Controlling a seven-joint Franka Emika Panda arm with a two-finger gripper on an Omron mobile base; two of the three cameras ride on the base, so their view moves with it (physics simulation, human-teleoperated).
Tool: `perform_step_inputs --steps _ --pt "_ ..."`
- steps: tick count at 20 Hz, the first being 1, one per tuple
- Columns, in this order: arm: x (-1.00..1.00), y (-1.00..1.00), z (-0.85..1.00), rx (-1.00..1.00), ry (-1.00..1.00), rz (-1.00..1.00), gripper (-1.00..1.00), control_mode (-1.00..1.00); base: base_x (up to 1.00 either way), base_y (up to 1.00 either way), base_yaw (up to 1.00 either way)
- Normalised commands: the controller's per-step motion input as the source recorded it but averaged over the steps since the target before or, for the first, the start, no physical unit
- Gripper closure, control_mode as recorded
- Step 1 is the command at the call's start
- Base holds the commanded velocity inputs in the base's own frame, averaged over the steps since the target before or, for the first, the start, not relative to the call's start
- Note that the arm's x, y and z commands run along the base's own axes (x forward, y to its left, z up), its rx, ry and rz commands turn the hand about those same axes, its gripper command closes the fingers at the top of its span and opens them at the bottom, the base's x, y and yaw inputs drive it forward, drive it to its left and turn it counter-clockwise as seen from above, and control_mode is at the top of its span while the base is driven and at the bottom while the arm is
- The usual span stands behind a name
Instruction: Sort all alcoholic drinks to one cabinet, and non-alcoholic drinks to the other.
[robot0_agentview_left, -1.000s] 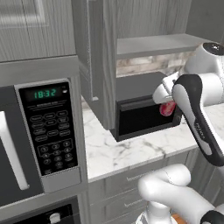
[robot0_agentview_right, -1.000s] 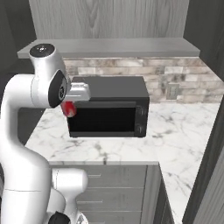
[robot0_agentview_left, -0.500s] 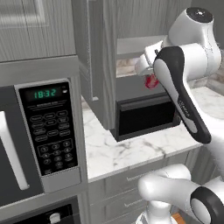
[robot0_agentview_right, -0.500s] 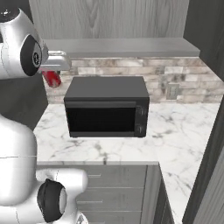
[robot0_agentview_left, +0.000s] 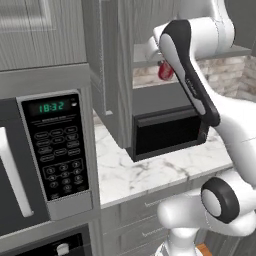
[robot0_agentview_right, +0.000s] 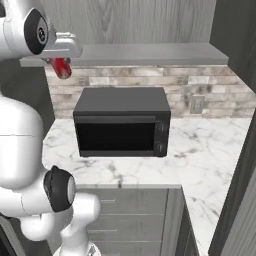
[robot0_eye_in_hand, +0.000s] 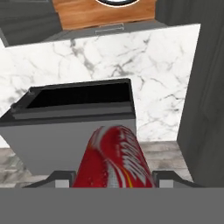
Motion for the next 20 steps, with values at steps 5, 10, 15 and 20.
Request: perform_step_inputs --steps 5,10,15,20 --pt "0.66 0.0 0.02 0.0 0.0 0.0 1.0 -1.0 0.0 0.0 0.0" --pt "0.63 0.0 0.01 0.0 -0.01 0.0 1.0 -1.0 0.0 0.0 0.0" --pt "0.73 0.0 0.0 0.0 -0.01 0.0 1.0 -1.0 0.0 0.0 0.0" --pt "0.85 0.0 0.0 0.01 0.0 0.01 1.0 -1.0 0.0 0.0 0.0"
